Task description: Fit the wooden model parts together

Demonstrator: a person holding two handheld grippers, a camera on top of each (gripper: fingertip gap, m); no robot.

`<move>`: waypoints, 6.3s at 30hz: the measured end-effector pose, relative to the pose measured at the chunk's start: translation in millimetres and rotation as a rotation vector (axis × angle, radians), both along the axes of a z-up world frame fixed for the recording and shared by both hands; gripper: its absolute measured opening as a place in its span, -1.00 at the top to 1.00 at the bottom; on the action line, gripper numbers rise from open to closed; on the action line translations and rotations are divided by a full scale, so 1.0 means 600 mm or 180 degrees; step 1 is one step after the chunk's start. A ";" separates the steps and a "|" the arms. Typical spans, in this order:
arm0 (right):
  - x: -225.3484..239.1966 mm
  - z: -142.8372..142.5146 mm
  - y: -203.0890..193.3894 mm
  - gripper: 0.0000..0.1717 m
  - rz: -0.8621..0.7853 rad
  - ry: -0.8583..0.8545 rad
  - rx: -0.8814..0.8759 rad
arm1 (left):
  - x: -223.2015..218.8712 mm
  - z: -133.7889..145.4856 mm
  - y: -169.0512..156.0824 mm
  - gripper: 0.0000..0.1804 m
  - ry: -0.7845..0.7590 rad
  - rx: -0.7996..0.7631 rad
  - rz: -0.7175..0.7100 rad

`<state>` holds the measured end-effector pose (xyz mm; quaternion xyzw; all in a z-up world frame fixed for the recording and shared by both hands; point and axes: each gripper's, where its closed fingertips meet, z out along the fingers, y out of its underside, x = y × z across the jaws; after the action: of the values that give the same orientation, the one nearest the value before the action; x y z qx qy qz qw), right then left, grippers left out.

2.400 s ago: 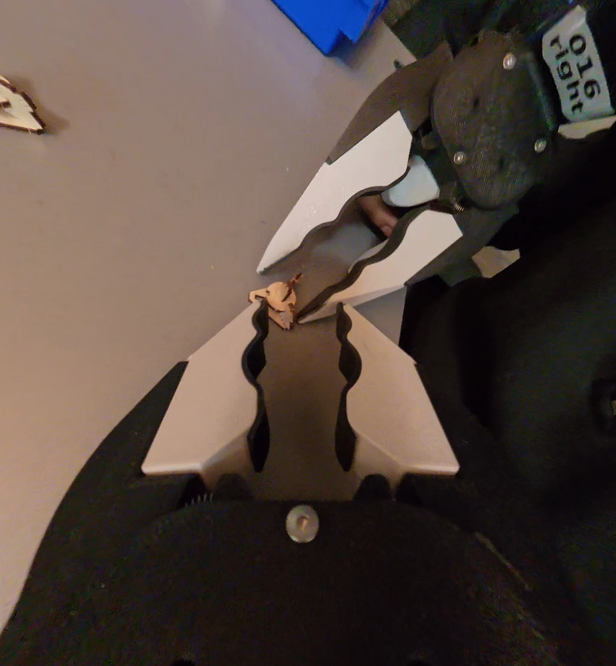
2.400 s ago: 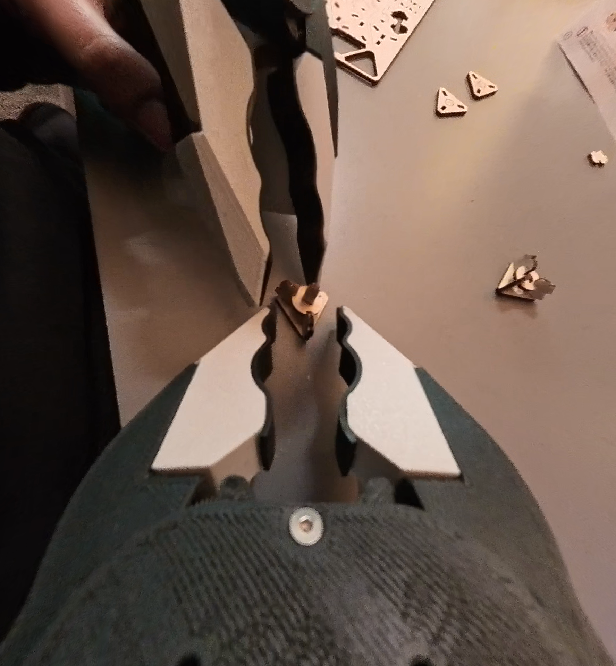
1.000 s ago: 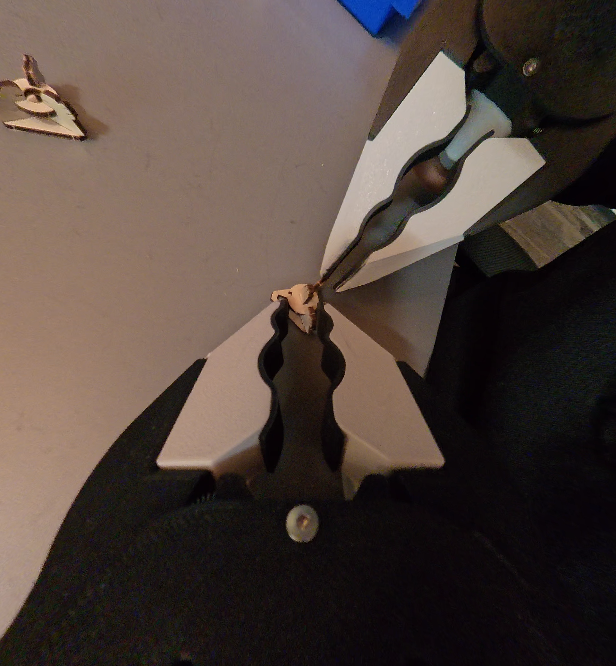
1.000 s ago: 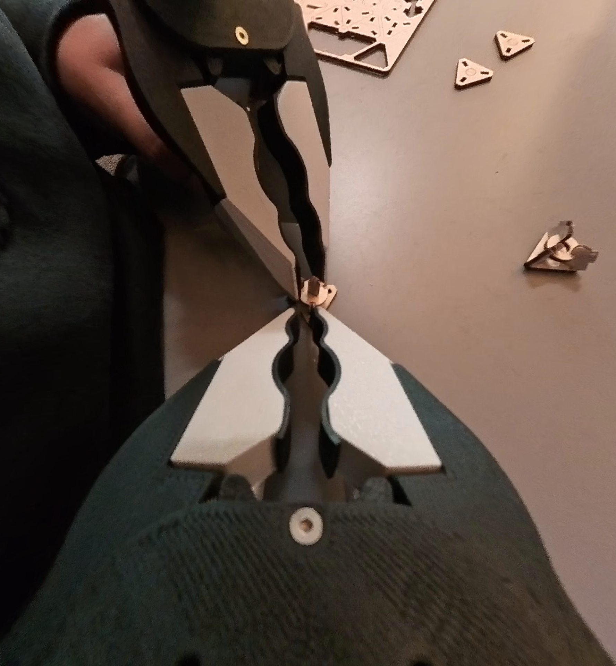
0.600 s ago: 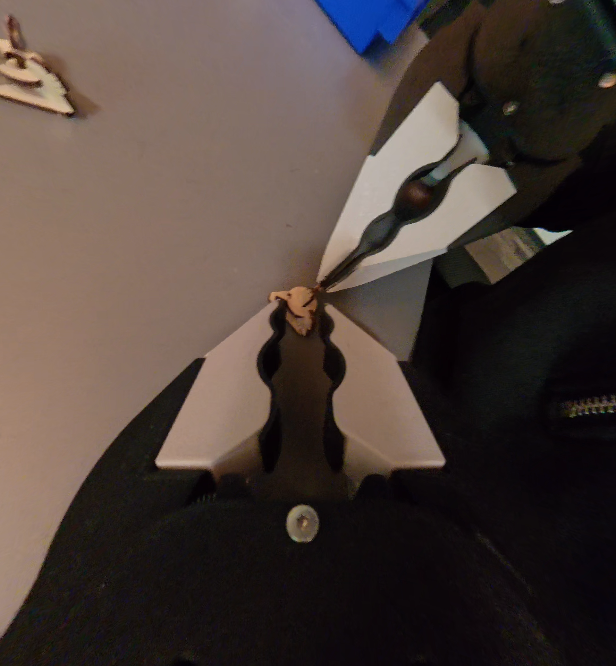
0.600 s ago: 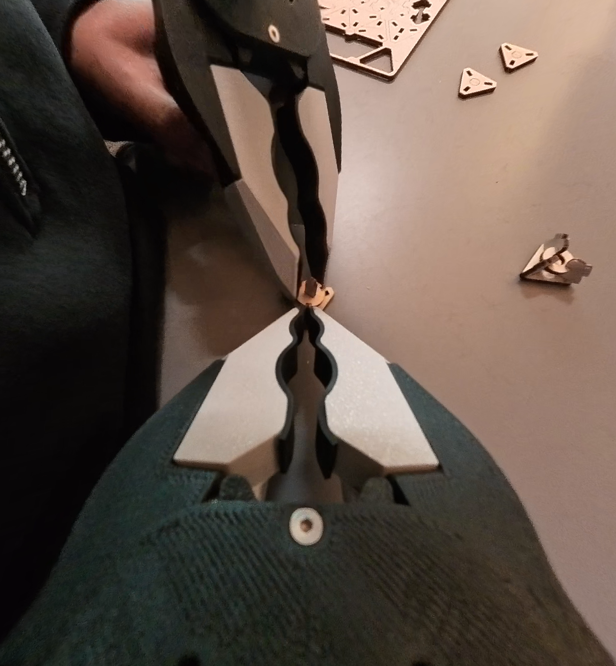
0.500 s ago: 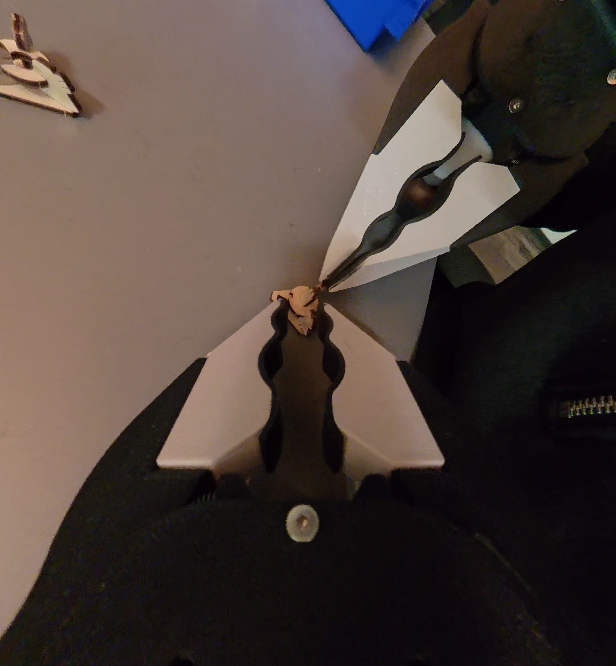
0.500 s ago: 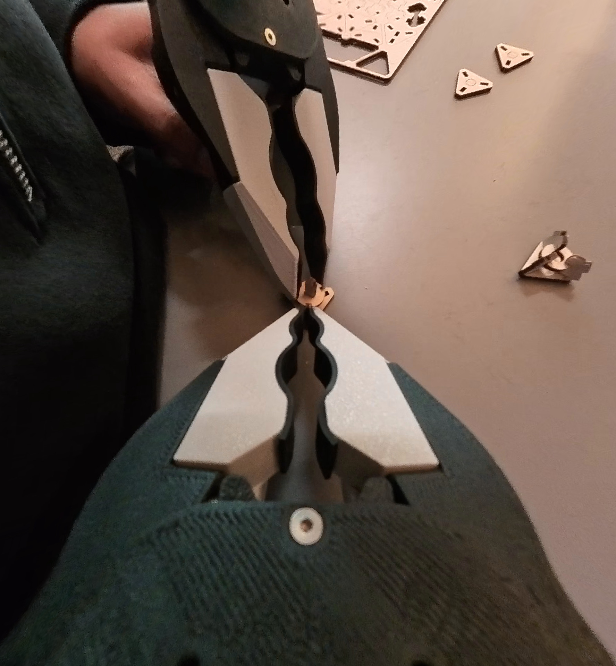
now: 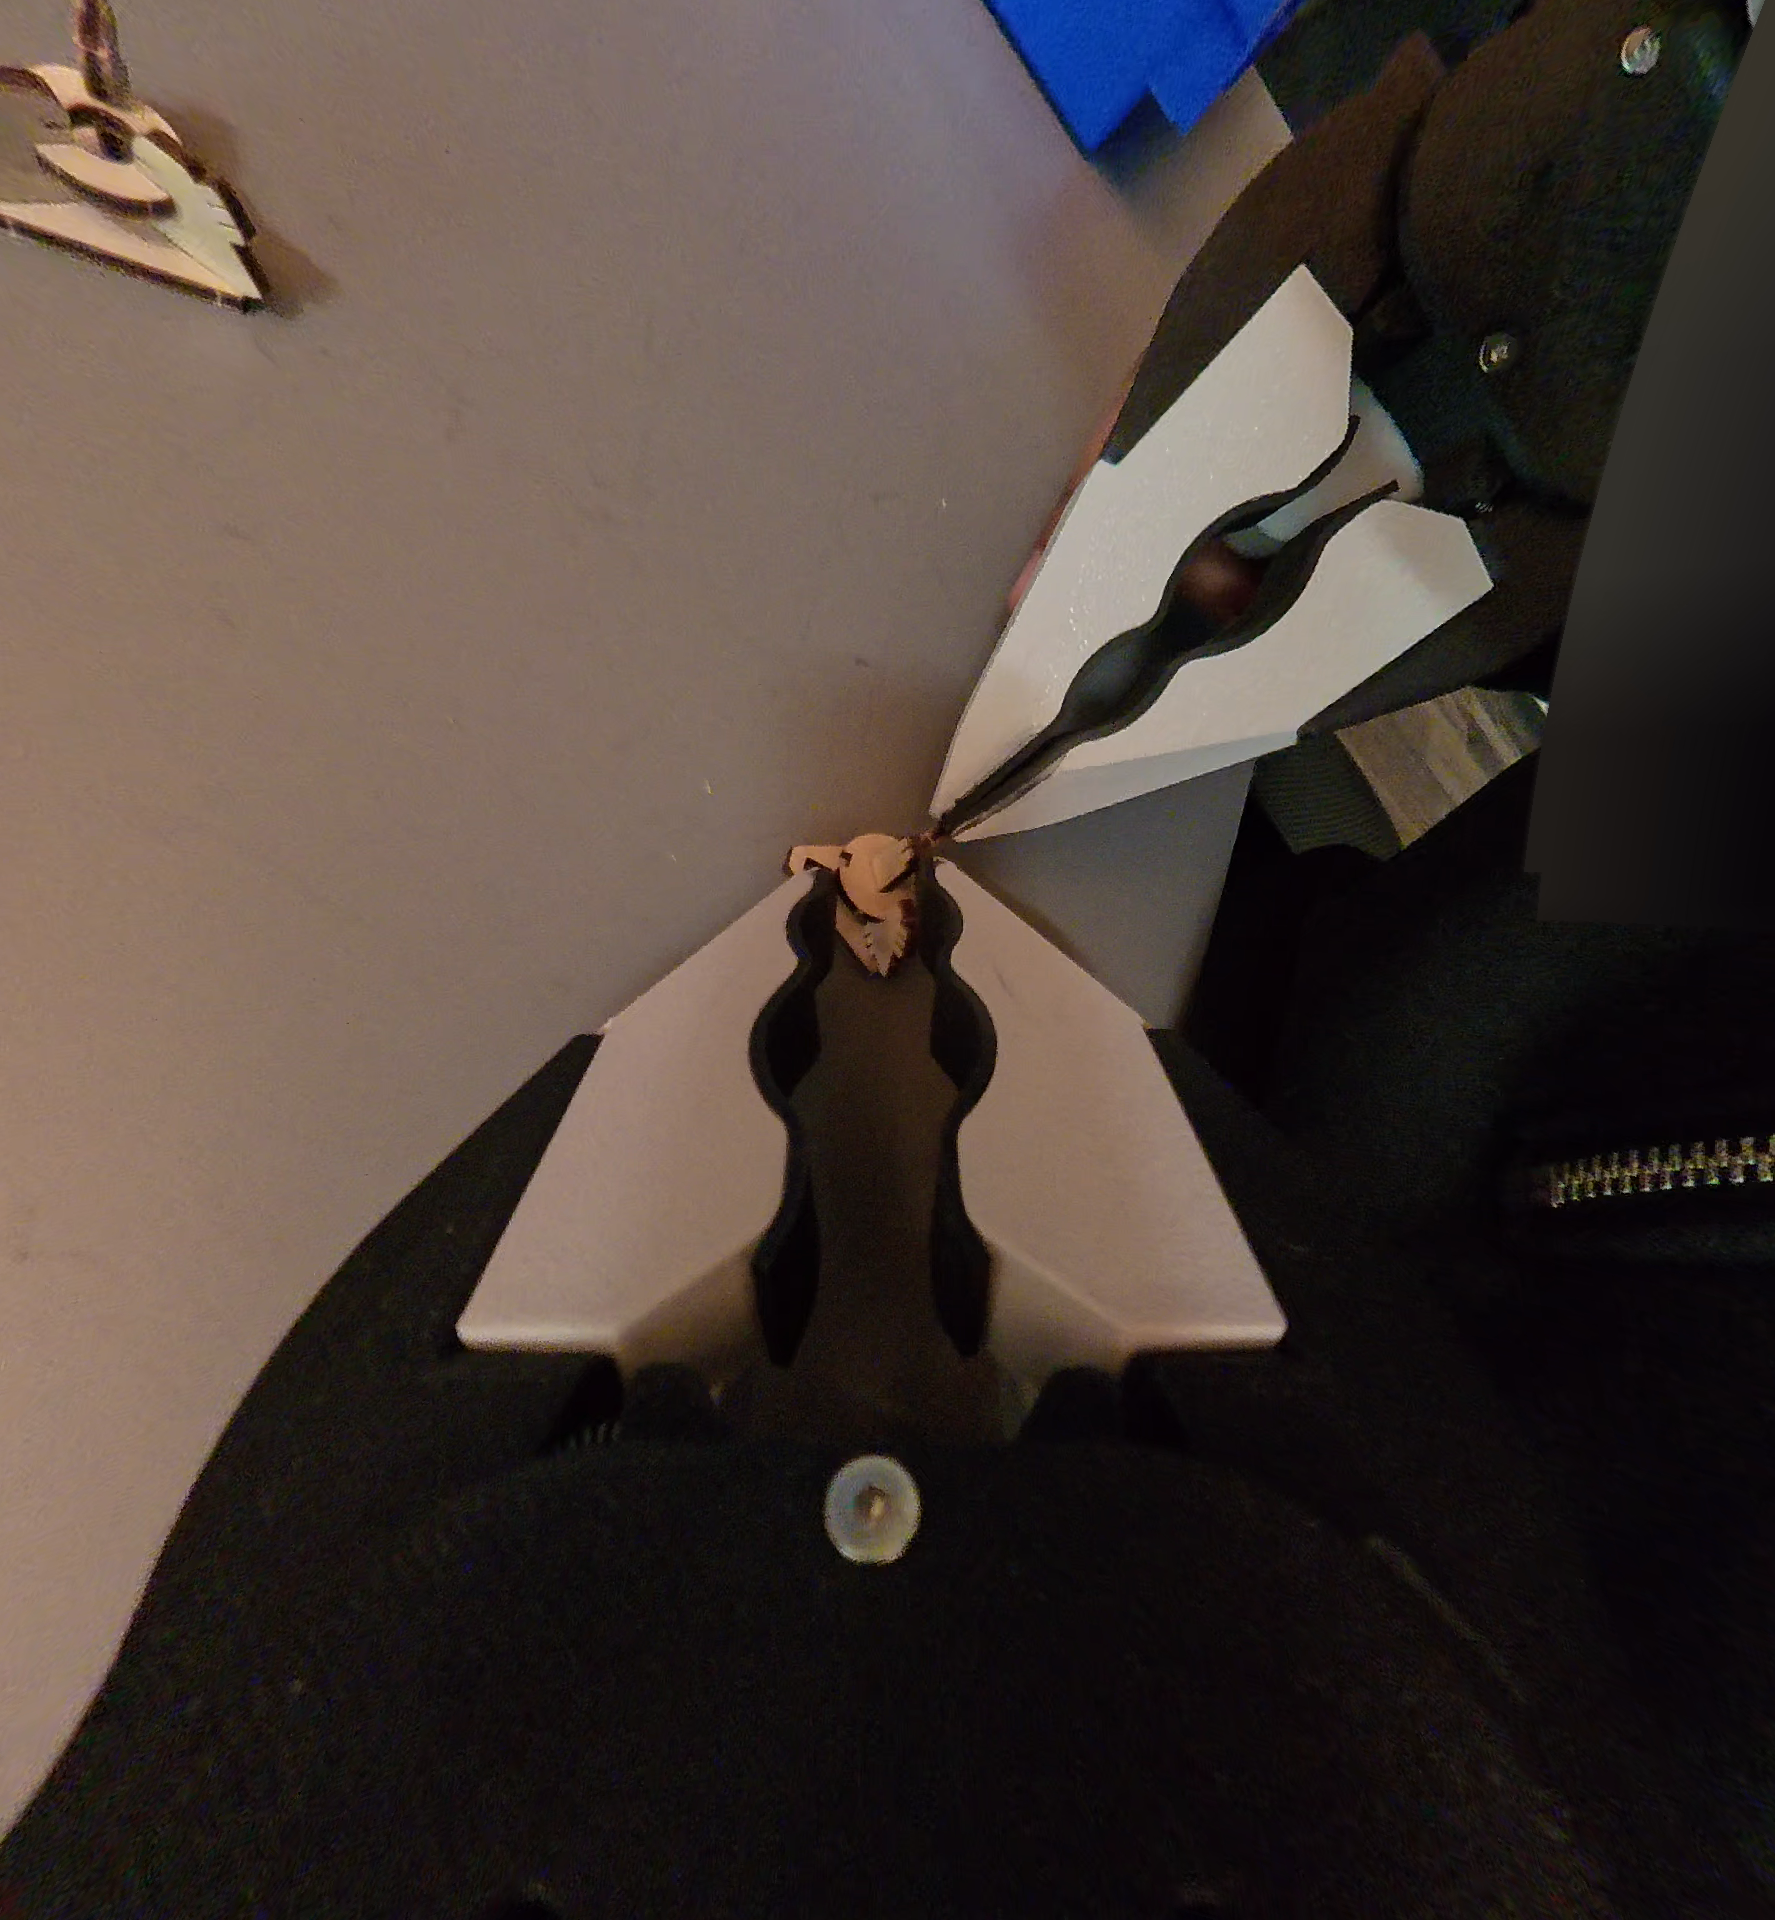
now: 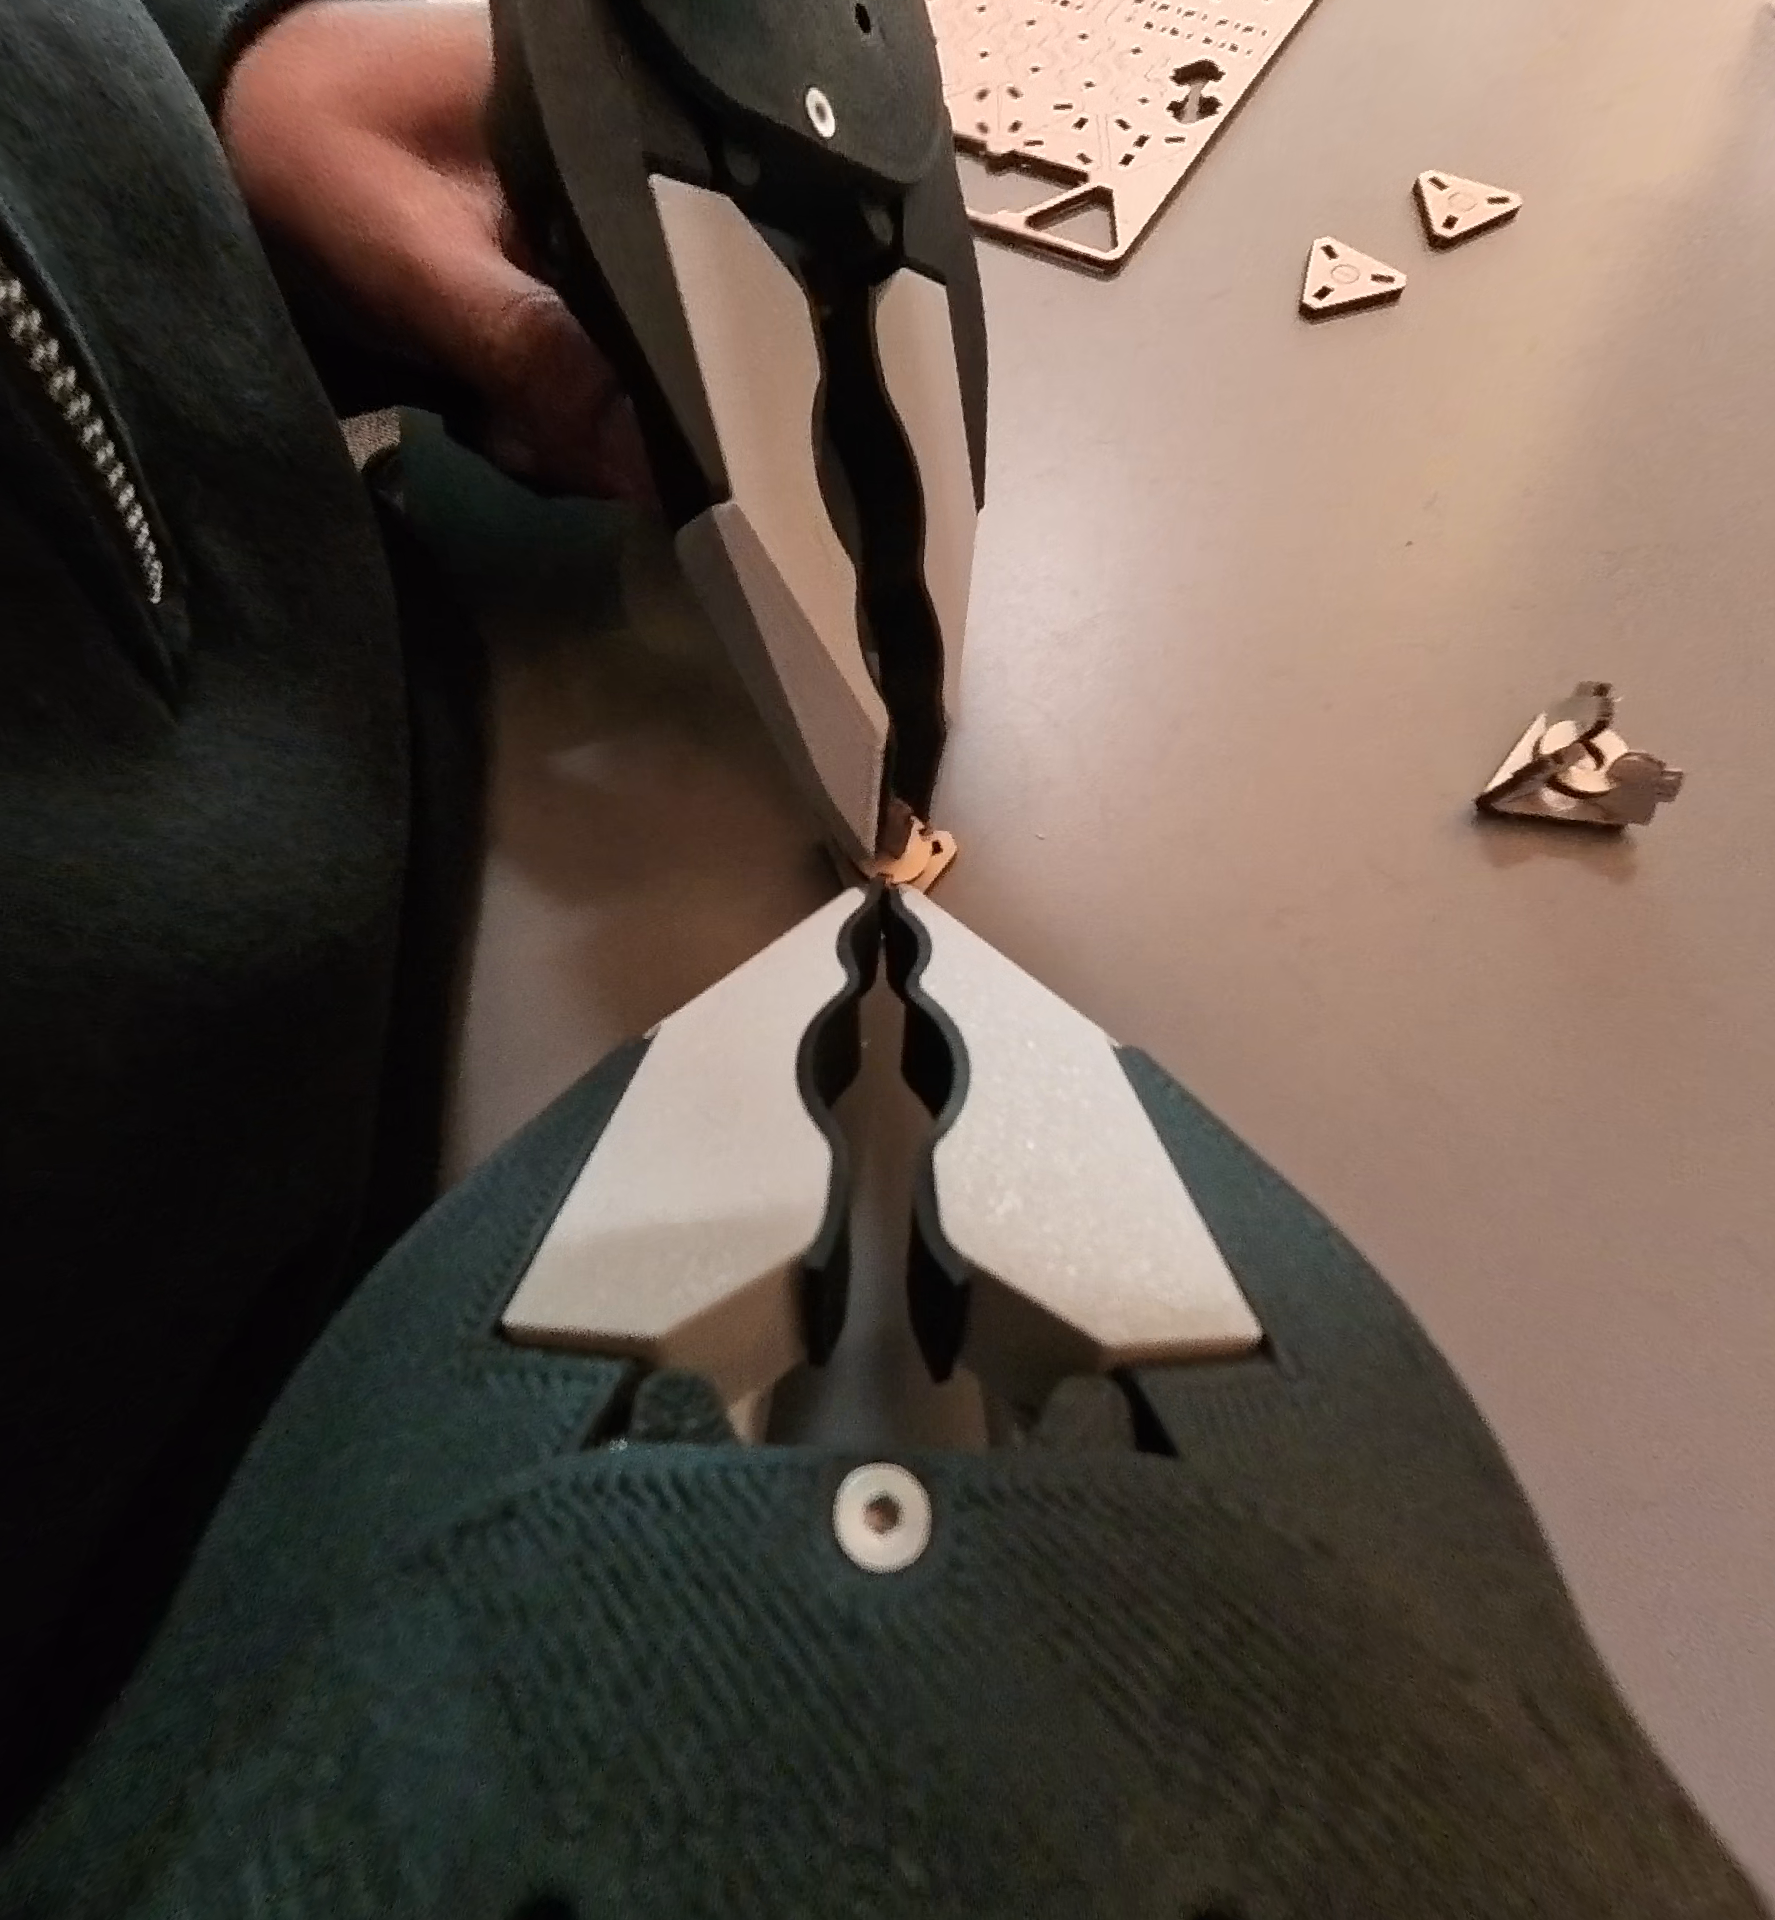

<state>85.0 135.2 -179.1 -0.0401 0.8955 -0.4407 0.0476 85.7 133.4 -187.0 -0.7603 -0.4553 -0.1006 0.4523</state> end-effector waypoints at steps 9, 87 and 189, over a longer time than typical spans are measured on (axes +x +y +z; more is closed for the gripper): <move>0.000 -0.001 0.001 0.95 0.0017 -0.0050 -0.0031 | 0.002 -0.003 0.002 0.84 -0.0048 -0.0117 -0.0001; 0.005 -0.017 -0.004 0.97 0.0011 0.0010 0.0842 | 0.015 0.000 -0.011 0.86 0.0226 -0.0455 -0.0158; 0.031 0.128 -0.028 1.00 -0.0644 -0.3355 -0.1810 | 0.052 0.153 -0.037 0.78 0.1403 0.1765 0.0440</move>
<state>103.5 118.7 -102.4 0.2577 0.5979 -0.6255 0.4299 117.1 111.1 -94.9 -0.5795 -0.3525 -0.0232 0.7344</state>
